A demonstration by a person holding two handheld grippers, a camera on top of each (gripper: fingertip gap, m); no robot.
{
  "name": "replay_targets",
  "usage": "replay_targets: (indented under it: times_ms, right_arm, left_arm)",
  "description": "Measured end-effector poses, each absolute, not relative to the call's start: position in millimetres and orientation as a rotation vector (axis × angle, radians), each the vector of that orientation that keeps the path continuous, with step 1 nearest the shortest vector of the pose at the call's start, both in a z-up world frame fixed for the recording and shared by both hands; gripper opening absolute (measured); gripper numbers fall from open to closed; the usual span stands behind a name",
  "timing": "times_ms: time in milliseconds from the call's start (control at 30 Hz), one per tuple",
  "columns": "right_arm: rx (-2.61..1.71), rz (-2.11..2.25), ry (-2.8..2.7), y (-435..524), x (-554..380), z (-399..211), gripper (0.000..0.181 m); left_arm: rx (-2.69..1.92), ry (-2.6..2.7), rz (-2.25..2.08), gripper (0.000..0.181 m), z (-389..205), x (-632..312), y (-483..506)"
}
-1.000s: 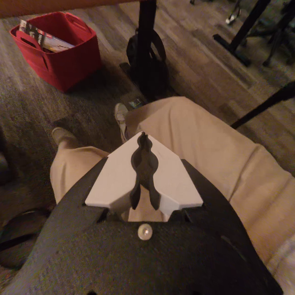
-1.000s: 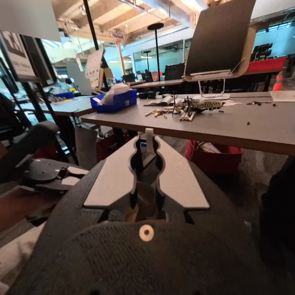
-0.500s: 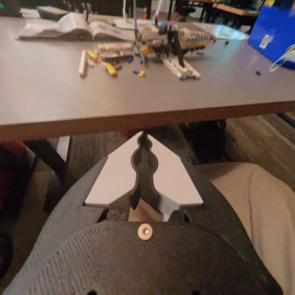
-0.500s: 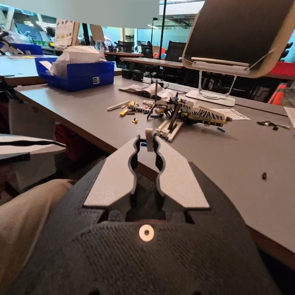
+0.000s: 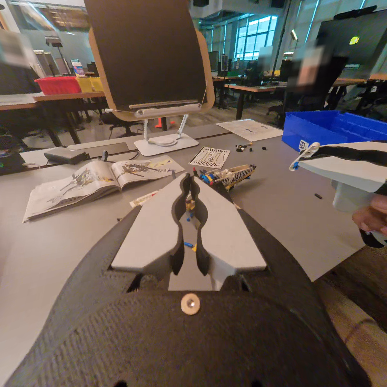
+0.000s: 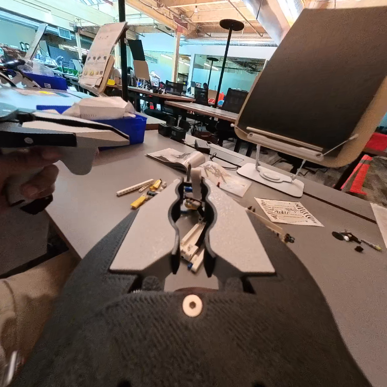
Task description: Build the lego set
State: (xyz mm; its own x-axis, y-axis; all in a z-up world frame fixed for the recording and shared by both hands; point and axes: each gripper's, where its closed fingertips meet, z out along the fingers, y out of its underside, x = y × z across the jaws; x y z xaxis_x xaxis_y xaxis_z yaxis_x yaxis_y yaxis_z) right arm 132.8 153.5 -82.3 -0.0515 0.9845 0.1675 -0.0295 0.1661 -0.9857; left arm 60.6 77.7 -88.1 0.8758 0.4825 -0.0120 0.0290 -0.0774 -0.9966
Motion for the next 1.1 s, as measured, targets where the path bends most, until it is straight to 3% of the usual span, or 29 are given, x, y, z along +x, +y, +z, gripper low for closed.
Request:
replay_targets:
  times_ms: [267, 467, 633, 733, 933, 1100]
  right_arm:
    - [-0.984, 1.148, -1.196, 155.2, 133.8, -63.1, 0.014]
    - [-0.968, 1.126, -1.202, 143.1, 146.5, -72.9, 0.014]
    - [-0.93, 0.879, -1.305, 138.4, 164.3, -91.7, 0.014]
    - [-0.903, 0.818, -1.296, 133.7, 178.2, -94.9, 0.014]
    - [-0.924, 0.9, -1.305, 121.5, 179.7, -103.8, 0.014]
    - [-0.974, 1.014, -1.372, 120.0, 167.0, -128.1, 0.015]
  left_arm:
    - [-1.614, -0.36, 0.344, 0.0, -81.8, 53.8, 82.9]
    - [-1.609, -0.26, 0.403, 0.019, -80.0, 78.6, 78.6]
    - [-1.442, -0.187, 0.524, 0.003, -37.2, 113.4, 63.1]
    - [-1.585, -0.134, 0.293, 0.027, -61.4, 137.5, 77.4]
    - [-1.69, -0.135, -0.21, 0.034, -99.4, 180.1, 102.9]
    - [-1.762, -0.054, -0.191, 0.039, -118.6, 181.8, 118.6]
